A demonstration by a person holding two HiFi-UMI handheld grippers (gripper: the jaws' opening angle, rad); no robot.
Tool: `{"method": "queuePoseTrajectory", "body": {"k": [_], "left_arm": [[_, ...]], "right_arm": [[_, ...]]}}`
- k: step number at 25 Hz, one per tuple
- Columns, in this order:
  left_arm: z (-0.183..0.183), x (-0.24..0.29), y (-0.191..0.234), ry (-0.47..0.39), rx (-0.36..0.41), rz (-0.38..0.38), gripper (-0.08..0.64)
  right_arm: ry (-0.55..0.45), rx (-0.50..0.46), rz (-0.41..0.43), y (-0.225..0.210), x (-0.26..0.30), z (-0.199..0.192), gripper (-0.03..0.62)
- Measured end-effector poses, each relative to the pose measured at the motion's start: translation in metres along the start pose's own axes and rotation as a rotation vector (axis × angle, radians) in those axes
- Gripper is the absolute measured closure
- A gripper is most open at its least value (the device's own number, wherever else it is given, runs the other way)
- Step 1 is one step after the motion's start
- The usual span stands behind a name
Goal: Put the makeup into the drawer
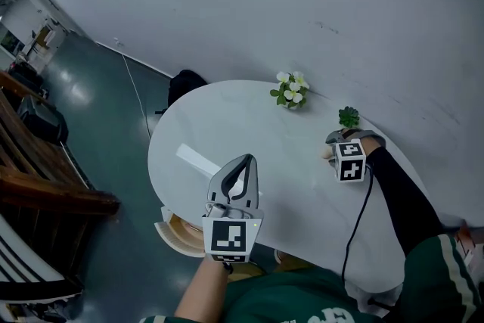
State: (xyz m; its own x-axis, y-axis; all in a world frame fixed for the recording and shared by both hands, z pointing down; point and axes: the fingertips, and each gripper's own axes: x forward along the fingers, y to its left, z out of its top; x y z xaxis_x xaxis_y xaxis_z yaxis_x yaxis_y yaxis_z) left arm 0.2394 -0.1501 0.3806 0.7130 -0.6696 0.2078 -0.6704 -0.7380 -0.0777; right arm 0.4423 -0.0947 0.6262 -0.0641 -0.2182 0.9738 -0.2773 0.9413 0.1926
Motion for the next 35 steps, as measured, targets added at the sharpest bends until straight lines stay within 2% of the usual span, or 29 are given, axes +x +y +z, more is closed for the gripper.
{"method": "queuePoseTrajectory", "body": {"k": [4,7,11,14,18,28,32,35], "left_arm": [[-0.009,-0.01,0.014,0.017,-0.007,0.037,0.56],[-0.013,-0.018,0.021,0.022,-0.008,0.062,0.56],[-0.014,-0.027,0.029,0.018,-0.012,0.089,0.56],[-0.012,-0.032,0.031,0.012,-0.012,0.101,0.56],[-0.006,-0.035,0.029,-0.002,-0.007,0.104,0.56],[0.016,-0.035,0.019,-0.051,0.009,0.095,0.56],[0.022,-0.035,0.019,-0.063,0.007,0.102,0.56],[0.024,-0.037,0.022,-0.071,-0.001,0.114,0.56]], "right_arm": [[0.083,-0.07,0.07,0.001,0.021,-0.013,0.361],[0.115,-0.11,0.093,0.003,0.029,-0.017,0.466],[0.114,-0.105,0.107,0.001,0.026,-0.014,0.492],[0.056,-0.058,0.075,-0.003,0.015,-0.004,0.494],[-0.104,0.104,-0.059,-0.022,-0.018,0.023,0.494],[-0.604,0.637,-0.429,-0.04,-0.139,0.088,0.491],[-0.742,0.785,-0.563,-0.039,-0.183,0.095,0.486],[-0.804,0.853,-0.652,-0.036,-0.209,0.097,0.483]]}}
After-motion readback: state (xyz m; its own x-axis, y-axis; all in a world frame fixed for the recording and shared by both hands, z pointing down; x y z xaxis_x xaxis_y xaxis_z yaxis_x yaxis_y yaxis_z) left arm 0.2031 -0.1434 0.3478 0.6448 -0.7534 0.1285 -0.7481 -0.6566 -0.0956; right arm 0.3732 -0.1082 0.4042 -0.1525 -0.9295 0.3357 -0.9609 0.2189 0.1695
